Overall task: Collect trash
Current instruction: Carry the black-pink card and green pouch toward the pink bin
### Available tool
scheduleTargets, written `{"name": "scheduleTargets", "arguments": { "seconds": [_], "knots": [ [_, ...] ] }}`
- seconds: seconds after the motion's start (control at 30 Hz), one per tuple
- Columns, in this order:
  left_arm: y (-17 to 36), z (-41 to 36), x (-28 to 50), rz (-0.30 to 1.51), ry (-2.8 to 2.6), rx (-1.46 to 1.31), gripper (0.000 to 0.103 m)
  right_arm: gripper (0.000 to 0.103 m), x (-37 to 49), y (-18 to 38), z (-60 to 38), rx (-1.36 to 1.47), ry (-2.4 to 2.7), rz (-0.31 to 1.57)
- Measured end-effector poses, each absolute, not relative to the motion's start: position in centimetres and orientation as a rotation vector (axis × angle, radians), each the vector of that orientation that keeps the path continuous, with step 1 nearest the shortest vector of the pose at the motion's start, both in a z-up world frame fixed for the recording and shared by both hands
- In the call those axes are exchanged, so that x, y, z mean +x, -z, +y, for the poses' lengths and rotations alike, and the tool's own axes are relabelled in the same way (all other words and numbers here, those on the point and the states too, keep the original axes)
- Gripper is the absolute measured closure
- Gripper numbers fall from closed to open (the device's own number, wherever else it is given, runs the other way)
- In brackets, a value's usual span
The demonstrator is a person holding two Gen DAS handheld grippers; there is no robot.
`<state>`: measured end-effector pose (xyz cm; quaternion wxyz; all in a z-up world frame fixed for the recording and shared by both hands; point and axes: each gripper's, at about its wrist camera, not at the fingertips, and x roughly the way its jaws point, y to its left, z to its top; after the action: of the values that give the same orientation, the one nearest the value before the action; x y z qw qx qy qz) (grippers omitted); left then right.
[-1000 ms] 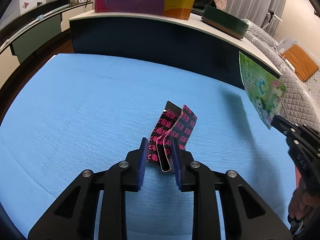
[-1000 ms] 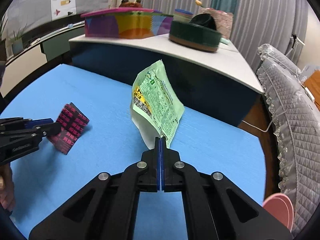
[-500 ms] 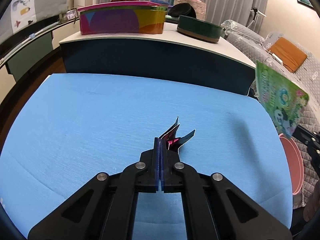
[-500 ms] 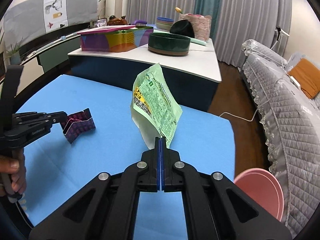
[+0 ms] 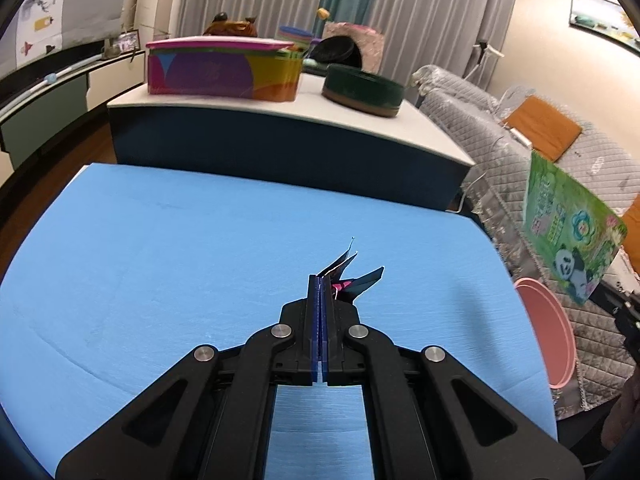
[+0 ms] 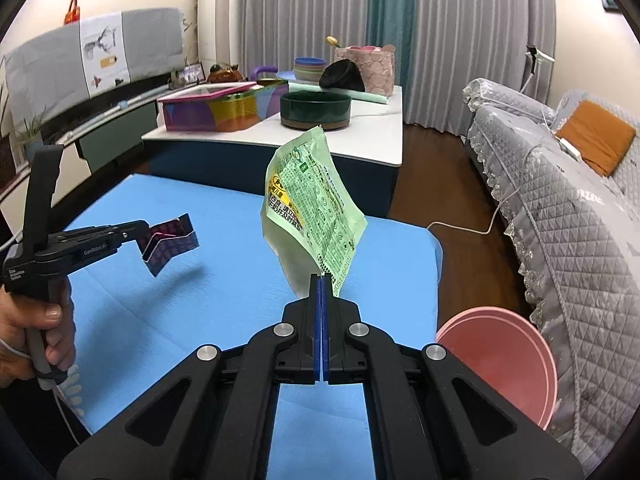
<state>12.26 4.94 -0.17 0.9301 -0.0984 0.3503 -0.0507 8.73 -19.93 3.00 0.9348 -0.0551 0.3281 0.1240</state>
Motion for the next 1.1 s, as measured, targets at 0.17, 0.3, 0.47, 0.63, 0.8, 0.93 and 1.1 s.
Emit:
{"name": "scheduleTargets", "arguments": {
  "seconds": [0.17,0.3,0.47,0.63,0.8,0.93,1.1],
  "knots": [
    [-0.3,4.3,11.7,0.695,0.13,-0.195,0.103,0.103,8.1,-2.4,-20.7,-0.083,-0.246,0.675],
    [-0.4,3.8,11.4,0.692,0.133,-0.177,0.103,0.103,7.6,-2.2,-21.3,-0.069,-0.244,0.671],
    [-0.4,2.4,11.2,0.695,0.141,-0.147,0.103,0.103,7.2,-2.3,-22.4,-0.052,-0.234,0.667],
    [-0.3,0.9,11.1,0.699,0.156,-0.128,0.103,0.103,6.7,-2.5,-23.7,-0.042,-0.214,0.652],
    [0.0,-1.8,11.1,0.706,0.19,-0.103,0.103,0.103,6.1,-2.8,-25.5,-0.026,-0.185,0.64],
    [0.0,-4.0,11.1,0.707,0.224,-0.088,0.103,0.103,5.6,-2.9,-27.1,-0.009,-0.161,0.636],
    [-0.3,-6.5,10.9,0.699,0.269,-0.068,0.103,0.103,5.0,-2.9,-29.3,0.016,-0.127,0.634]
  ]
}}
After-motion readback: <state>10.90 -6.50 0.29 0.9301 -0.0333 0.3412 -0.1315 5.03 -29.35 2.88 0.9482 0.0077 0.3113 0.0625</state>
